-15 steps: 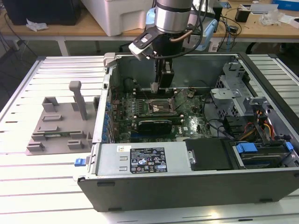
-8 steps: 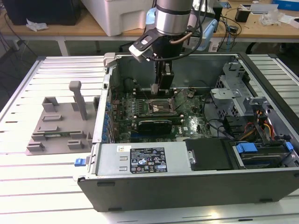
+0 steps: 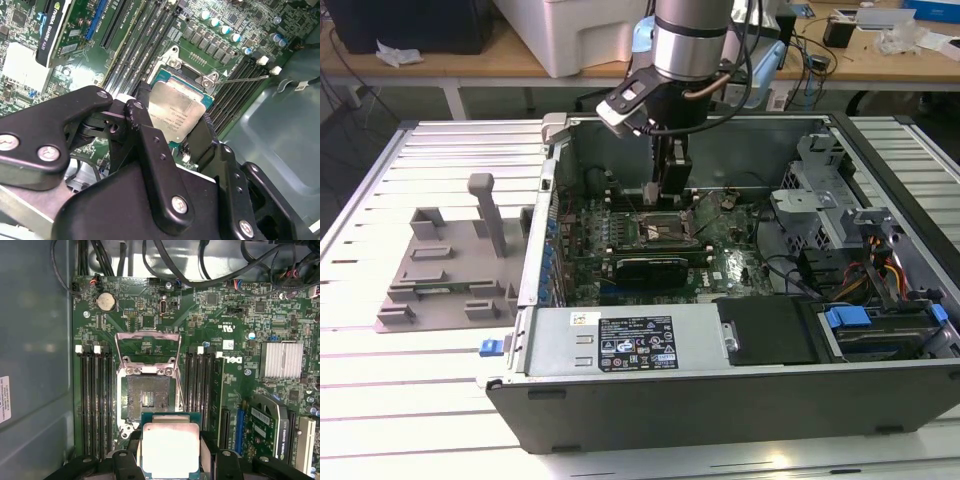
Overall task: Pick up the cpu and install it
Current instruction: 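Place the cpu into insertion slot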
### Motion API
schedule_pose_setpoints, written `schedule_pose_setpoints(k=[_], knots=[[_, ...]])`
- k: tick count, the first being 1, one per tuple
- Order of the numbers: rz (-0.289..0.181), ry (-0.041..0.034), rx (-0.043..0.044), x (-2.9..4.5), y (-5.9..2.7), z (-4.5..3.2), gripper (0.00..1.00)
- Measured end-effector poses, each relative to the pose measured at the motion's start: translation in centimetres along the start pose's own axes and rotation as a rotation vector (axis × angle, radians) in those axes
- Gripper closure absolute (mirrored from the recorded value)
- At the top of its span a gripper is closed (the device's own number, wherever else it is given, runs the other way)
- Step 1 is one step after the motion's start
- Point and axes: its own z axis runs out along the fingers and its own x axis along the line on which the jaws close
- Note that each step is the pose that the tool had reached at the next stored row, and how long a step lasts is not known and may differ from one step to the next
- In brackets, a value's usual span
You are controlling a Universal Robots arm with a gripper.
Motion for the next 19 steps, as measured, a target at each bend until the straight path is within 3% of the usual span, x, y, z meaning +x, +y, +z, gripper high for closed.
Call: schedule_pose_setpoints(k=[19], knots=[[0.000,0.0001,-0.0001,0.13,0.09,1.06,0.45]])
